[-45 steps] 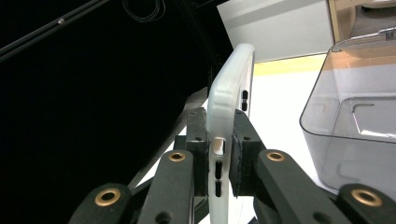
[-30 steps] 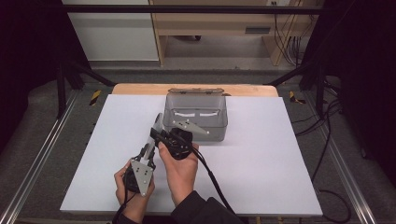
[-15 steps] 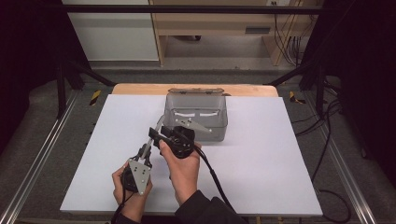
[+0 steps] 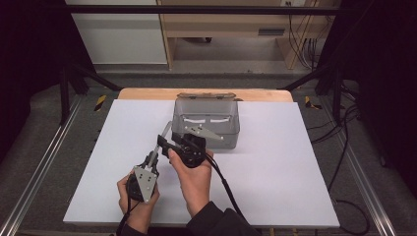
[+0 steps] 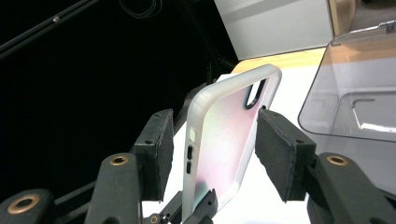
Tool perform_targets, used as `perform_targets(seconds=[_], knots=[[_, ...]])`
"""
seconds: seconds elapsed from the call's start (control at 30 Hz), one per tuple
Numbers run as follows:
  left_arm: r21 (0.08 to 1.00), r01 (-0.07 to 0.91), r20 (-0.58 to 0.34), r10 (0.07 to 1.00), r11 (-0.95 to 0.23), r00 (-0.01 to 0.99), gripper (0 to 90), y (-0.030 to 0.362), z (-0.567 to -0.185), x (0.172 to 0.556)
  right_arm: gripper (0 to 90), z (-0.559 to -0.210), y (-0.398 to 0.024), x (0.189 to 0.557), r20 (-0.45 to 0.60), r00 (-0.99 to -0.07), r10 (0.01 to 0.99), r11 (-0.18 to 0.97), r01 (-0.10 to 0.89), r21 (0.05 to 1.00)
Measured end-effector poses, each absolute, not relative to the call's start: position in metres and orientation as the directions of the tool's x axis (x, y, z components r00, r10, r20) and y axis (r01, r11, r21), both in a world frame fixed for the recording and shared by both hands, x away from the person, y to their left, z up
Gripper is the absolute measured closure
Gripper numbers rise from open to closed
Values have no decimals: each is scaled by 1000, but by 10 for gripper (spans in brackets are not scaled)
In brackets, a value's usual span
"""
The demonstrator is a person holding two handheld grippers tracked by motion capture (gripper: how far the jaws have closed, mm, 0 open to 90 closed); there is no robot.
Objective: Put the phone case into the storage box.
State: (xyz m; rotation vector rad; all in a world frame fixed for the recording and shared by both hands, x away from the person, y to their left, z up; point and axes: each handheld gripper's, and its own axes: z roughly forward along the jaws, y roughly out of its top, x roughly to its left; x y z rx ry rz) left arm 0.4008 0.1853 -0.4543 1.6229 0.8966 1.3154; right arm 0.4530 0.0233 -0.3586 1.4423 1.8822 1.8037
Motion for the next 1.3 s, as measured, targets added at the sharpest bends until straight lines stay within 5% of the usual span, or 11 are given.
perform_targets(seconds=[0.17,0.63,0.93,1.3], knots=[[933,53,339,918,-356,206,811,190,-455,404,427,-356,17,450,419,-535,733,-159,464,871],[963,161,167,948,-215,271,811,205,-448,408,102,-392,-62,449,118,-590,799,69,285,956],[969,224,26,945,-105,327,811,204,-429,416,80,-429,-137,438,-32,-536,844,182,230,956],[953,297,-57,918,-68,392,810,185,-383,449,52,-456,-201,421,-27,-501,865,173,247,954]])
